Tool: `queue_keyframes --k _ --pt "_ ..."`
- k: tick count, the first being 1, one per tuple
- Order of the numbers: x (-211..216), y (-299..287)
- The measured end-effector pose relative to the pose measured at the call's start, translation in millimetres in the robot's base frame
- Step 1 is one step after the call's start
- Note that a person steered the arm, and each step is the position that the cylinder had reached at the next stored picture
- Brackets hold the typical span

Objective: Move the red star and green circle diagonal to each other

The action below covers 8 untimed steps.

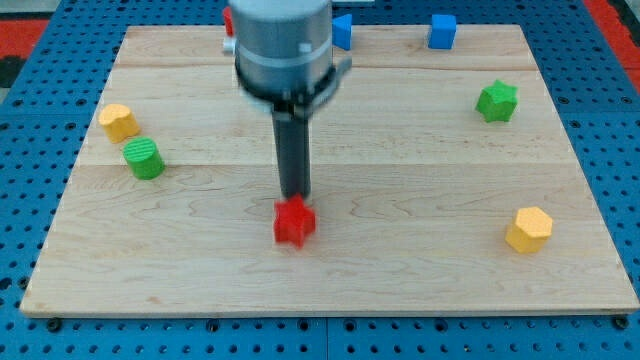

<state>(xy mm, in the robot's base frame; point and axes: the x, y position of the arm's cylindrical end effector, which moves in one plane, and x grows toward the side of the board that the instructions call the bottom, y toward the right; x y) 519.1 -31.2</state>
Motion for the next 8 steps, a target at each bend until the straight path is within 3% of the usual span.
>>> queue_keyframes --k 1,2,3,4,5,6,7,8 --pt "-19 -5" --pt "-109 6" --pt "-134 -93" --pt "-87 -166" --pt "-72 -218" --pt "-114 -203" --pt "-114 -271" --pt "-93 -264"
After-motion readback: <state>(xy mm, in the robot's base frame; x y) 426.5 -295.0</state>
